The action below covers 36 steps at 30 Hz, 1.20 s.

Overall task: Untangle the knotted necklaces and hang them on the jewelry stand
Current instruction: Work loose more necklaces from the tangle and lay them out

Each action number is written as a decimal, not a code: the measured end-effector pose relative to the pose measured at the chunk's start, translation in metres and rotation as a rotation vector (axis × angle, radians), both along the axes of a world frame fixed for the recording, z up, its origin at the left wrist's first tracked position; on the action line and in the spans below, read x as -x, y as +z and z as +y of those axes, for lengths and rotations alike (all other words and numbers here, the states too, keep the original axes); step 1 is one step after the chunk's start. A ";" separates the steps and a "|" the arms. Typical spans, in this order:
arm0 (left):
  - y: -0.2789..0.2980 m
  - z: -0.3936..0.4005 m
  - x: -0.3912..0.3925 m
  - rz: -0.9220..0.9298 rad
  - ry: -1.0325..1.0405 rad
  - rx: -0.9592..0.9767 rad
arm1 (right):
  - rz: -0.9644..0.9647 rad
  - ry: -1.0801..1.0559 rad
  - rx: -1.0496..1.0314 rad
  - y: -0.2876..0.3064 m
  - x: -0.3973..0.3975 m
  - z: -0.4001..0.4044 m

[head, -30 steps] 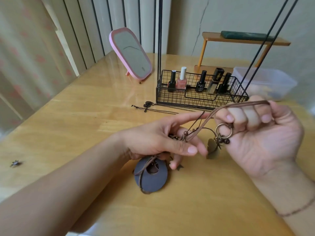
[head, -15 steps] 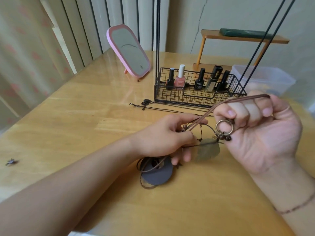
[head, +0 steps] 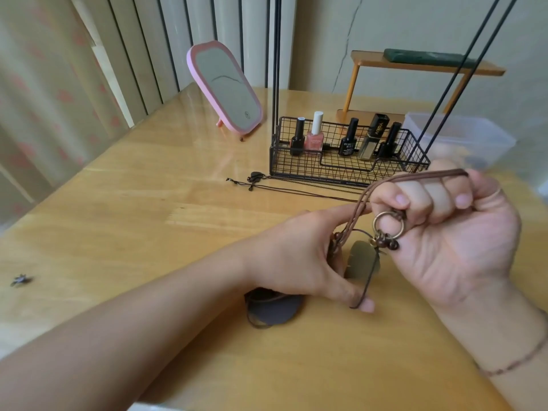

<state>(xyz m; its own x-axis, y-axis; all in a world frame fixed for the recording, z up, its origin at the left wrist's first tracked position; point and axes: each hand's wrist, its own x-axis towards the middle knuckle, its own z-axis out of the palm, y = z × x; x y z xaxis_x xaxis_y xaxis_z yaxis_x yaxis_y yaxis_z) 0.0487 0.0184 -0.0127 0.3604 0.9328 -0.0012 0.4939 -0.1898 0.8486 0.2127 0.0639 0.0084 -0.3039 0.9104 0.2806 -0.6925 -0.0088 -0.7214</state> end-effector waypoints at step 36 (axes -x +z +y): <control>-0.003 0.010 0.040 -0.515 0.032 0.172 | -1.124 0.334 -1.029 -0.008 -0.043 0.028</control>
